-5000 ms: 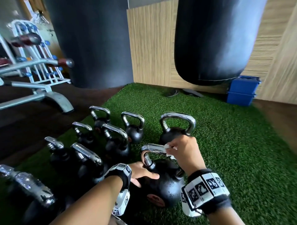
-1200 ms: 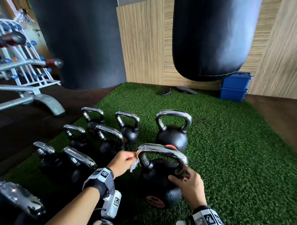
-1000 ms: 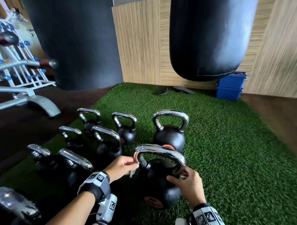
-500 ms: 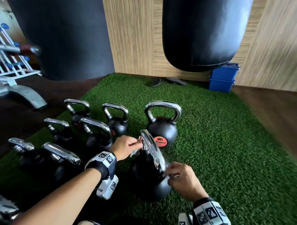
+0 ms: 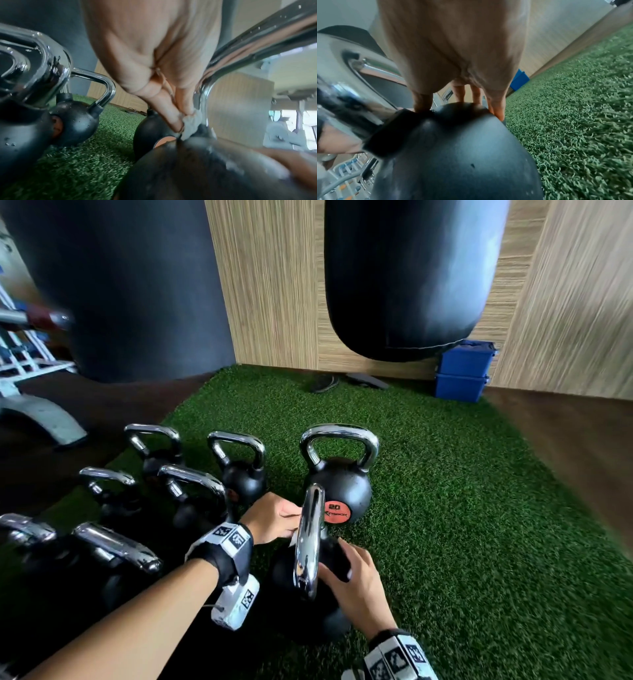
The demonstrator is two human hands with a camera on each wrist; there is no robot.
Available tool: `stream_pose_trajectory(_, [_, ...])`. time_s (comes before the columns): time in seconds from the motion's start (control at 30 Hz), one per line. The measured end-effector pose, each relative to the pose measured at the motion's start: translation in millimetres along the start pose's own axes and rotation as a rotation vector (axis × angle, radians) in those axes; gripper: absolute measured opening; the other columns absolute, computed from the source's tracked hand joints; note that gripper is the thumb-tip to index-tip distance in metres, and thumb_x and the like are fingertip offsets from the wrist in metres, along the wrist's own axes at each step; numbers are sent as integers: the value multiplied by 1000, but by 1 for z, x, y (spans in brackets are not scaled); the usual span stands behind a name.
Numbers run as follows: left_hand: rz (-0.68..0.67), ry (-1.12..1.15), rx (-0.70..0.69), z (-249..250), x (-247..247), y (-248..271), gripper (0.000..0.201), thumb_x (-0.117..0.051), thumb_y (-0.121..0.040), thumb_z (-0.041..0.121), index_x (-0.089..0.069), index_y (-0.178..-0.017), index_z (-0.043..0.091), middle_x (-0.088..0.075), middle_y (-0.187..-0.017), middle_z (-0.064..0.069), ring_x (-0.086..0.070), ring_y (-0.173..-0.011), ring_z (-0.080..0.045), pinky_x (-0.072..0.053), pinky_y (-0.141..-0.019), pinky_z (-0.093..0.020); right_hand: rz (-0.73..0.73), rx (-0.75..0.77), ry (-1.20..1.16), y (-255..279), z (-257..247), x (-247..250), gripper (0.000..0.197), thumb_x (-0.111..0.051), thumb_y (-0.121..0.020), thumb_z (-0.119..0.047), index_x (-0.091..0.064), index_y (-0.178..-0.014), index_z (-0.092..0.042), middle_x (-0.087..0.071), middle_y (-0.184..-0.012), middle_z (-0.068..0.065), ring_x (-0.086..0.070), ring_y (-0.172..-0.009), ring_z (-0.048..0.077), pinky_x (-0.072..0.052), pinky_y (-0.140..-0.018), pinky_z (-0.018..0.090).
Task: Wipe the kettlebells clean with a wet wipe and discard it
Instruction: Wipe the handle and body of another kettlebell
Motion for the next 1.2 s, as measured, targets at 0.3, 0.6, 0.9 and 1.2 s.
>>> stream_pose_trajectory(0.3, [116,110,-34,22,5,0,22,-55,-94,-11,-63,-92,8,-57,-72,-6,-55,-61,-6,-45,-56,-5,25,24,20,-7,7,-1,73,-71,-76,-59,-50,-140,-31,-50,-132,-7,-50,-120,6,-34,-100,13])
stream_pose_trajectory(0.6, [129,326,42,24,25,7,21,-62,-95,-3,-72,-113,0,-78,-86,-2,-74,-73,-6,-61,-69,-20,2,22,33,-4,6,-1,75,-70,-80,-56,-45,-145,-27,-48,-137,-4,-50,-123,10,-34,-102,16])
stream_pose_trajectory(0.9, [-127,412,57,26,32,28,19,-66,-91,-6,-74,-92,11,-79,-81,0,-74,-73,-7,-60,-63,-21,-13,27,53,-5,7,1,75,-69,-82,-53,-45,-146,-23,-47,-142,1,-48,-129,14,-34,-108,22])
stream_pose_trajectory(1.2, [-288,305,15,29,27,56,18,-74,-84,-5,-73,-81,13,-77,-76,-3,-73,-66,-10,-60,-63,-21,-9,33,18,-7,8,3,72,-74,-79,-49,-51,-142,-22,-52,-139,0,-52,-124,13,-38,-106,23])
Point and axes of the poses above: each hand's wrist, its own y-axis away from the middle knuckle, its own x-axis out of the back of the hand, z = x × y, the point moved 3 cm from there along -y, towards the middle knuckle
